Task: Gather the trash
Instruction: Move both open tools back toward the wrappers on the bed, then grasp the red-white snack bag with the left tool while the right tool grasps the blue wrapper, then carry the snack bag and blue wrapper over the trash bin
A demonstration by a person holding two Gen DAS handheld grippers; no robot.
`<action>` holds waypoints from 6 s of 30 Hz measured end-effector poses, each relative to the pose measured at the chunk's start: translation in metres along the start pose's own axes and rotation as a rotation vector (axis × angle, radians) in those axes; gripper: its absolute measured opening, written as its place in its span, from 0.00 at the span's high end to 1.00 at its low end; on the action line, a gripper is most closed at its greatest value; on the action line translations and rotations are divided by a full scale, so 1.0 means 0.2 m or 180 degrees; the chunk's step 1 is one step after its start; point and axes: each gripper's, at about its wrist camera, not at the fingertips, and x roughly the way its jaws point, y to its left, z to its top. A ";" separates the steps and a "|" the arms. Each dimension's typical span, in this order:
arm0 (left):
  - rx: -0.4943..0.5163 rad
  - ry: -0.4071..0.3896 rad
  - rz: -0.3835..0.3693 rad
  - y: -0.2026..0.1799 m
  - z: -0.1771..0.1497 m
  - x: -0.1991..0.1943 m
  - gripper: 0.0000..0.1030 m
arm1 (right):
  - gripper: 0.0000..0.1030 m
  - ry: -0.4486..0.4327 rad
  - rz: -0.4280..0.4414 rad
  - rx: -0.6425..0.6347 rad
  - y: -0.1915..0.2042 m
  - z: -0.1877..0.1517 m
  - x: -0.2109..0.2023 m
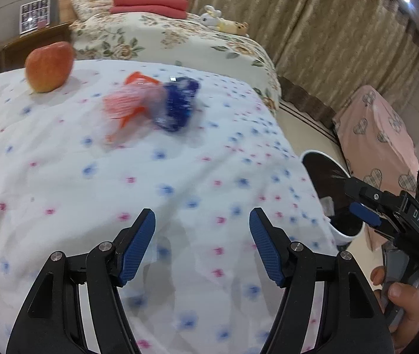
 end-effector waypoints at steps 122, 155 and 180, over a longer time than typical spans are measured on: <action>0.0275 -0.0139 -0.0111 -0.10 -0.06 -0.09 0.83 | 0.74 -0.0154 0.0097 -0.0372 0.15 -0.20 -0.07; 0.0810 0.0007 -0.0424 -0.51 -0.05 0.03 0.83 | 0.74 -0.0314 -0.0167 -0.0028 -0.16 -0.16 -0.23; 0.1066 0.0053 -0.0478 -0.74 0.00 0.14 0.83 | 0.74 -0.0359 -0.0230 0.0118 -0.35 -0.08 -0.25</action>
